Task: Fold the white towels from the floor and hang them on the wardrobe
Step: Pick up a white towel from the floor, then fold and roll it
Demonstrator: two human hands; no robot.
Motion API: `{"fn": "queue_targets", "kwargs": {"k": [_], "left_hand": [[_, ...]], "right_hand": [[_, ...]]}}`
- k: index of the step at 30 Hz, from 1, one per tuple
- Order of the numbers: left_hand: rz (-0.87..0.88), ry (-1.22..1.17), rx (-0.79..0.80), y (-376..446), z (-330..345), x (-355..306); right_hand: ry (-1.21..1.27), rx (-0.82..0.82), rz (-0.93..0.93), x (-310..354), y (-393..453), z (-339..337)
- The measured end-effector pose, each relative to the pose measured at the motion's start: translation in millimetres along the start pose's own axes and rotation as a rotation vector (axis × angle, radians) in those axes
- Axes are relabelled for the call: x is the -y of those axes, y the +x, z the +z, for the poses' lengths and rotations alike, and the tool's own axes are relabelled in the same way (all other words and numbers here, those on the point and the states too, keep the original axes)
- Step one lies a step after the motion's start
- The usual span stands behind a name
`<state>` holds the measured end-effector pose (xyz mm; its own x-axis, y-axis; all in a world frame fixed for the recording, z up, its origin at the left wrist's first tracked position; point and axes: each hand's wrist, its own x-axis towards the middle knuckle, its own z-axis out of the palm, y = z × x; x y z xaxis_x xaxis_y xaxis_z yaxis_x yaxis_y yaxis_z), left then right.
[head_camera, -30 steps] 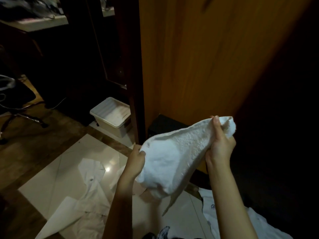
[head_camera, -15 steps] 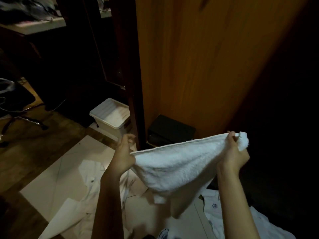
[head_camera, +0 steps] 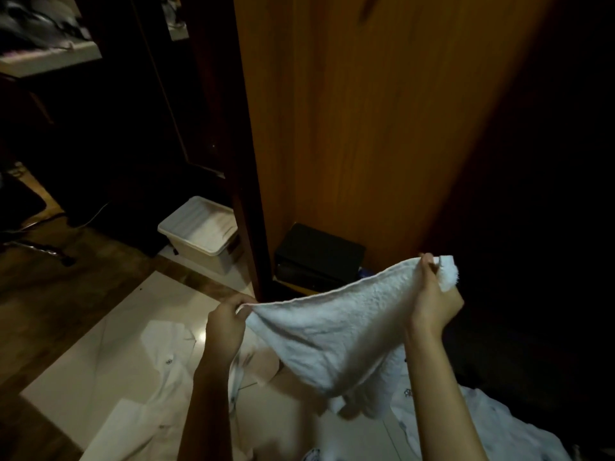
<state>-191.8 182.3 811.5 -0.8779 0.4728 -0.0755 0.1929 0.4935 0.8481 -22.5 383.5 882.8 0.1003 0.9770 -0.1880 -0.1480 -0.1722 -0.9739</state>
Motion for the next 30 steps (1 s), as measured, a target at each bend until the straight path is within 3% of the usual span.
{"fn": "queue_targets", "kwargs": {"k": [7, 11, 15, 19, 22, 25, 28, 30], "left_hand": [[-0.174, -0.495, -0.149, 3.0, 11.1, -30.7], [-0.355, -0.767, -0.269, 4.6, 15.3, -48.1], [-0.295, -0.524, -0.296, 5.0, 13.0, -58.0], [-0.050, -0.259, -0.314, 3.6, 9.6, -60.7], [-0.002, -0.257, -0.359, 1.4, 7.6, -67.3], [-0.123, -0.440, -0.388, -0.5, 4.7, -72.7], [-0.246, -0.674, -0.332, 1.2, 4.6, -70.7], [-0.252, -0.733, -0.308, 0.2, 4.8, -73.3]], "right_hand": [[-0.271, 0.083, -0.037, -3.2, 7.9, -3.3], [-0.600, 0.260, -0.214, -8.7, 9.9, -9.9], [-0.943, 0.406, -0.328, -17.5, 9.5, -10.1], [-1.332, 0.447, -0.385, -17.6, 0.4, -3.6], [-1.500, 0.429, -0.439, -14.1, -6.2, -0.6], [-1.412, 0.518, -0.361, -10.0, -3.3, 0.3], [-0.982, 0.871, -0.187, -4.8, -0.9, 0.8], [-0.773, 1.002, -0.263, 3.7, -9.8, 1.9]]}}
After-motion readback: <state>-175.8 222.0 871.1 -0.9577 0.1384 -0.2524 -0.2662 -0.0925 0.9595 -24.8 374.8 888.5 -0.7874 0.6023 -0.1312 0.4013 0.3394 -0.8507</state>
